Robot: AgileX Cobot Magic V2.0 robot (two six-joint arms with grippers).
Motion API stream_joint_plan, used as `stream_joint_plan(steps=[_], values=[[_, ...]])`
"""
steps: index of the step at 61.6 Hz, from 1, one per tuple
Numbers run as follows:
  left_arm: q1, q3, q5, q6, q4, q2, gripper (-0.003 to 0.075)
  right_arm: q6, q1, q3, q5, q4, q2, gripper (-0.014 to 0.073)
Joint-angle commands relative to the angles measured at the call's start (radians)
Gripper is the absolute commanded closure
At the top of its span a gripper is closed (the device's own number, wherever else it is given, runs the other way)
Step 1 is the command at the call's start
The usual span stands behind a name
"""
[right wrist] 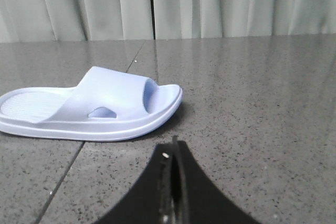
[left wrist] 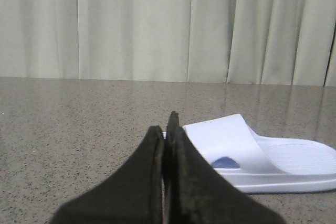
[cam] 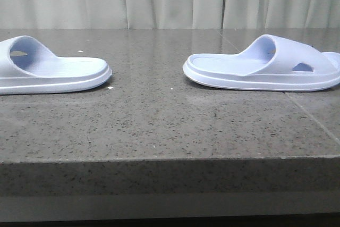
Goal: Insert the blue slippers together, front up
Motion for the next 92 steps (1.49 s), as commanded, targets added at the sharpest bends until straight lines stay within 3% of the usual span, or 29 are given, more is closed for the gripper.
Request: stream_joint_plan(steps=[1,25,42,58,85,92], values=[[-0.006,-0.082,-0.058,0.0,-0.02,-0.016,0.0741,0.0,-0.008,-0.064,-0.095,0.026,-0.017,0.0662],[-0.006,-0.472,0.254,0.0,-0.016,0.167,0.0741,0.0,-0.008,-0.365,0.027,0.016,0.104,0.0662],[-0.006,-0.631,0.472,0.0,-0.016,0.404,0.0741,0.0,-0.008,-0.554,0.265,0.008,0.337,0.0662],[-0.006,-0.631,0.509,0.0,-0.016,0.528,0.0741,0.0,-0.008,-0.564,0.305,-0.003,0.481,0.0662],[-0.006,-0.631,0.499,0.0,-0.02,0.61,0.074,-0.001,-0.008,-0.563,0.417,-0.019,0.531,0.0657],[-0.006,-0.631,0.505,0.0,-0.02,0.633,0.0683,-0.001,-0.008,-0.563,0.431,-0.048,0.531,0.0571]])
